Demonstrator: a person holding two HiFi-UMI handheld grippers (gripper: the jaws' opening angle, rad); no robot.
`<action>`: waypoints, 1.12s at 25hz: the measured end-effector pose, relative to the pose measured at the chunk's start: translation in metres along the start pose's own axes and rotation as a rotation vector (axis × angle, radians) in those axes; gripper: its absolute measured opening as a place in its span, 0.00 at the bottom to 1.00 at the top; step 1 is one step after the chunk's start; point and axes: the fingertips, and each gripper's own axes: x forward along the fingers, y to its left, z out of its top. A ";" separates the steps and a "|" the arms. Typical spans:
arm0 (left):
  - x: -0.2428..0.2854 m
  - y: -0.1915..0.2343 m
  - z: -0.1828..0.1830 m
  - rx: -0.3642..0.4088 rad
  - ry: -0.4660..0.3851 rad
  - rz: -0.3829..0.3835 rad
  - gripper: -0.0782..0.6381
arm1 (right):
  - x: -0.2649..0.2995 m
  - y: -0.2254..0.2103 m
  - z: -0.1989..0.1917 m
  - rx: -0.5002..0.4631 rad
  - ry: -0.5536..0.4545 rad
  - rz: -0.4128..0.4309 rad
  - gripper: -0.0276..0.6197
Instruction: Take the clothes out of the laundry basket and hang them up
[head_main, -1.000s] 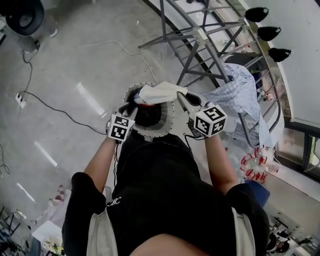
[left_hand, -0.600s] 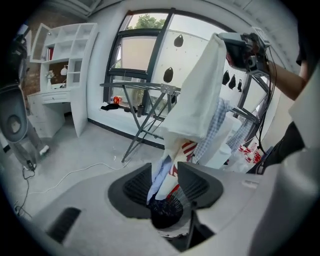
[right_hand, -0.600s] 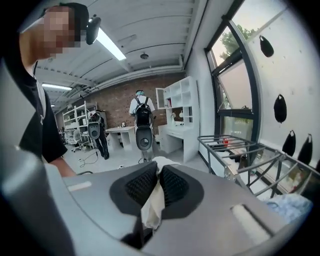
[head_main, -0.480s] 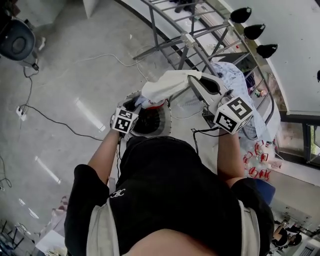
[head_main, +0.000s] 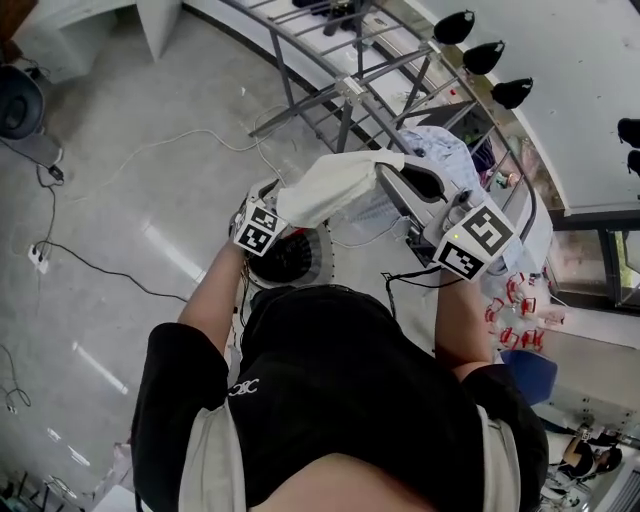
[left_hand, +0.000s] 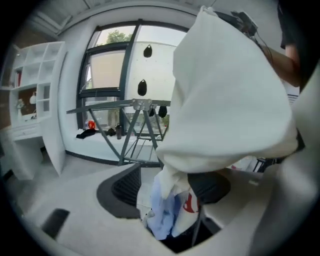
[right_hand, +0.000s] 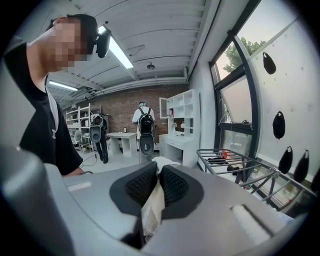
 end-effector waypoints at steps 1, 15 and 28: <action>0.003 -0.006 0.003 0.028 0.009 -0.024 0.48 | -0.003 -0.003 0.001 0.001 -0.004 -0.007 0.09; -0.048 0.030 0.018 -0.006 -0.021 0.020 0.14 | -0.032 -0.058 -0.007 0.069 -0.069 -0.119 0.09; -0.161 0.108 0.095 0.132 -0.131 0.342 0.14 | -0.038 -0.080 -0.018 0.138 -0.138 -0.182 0.09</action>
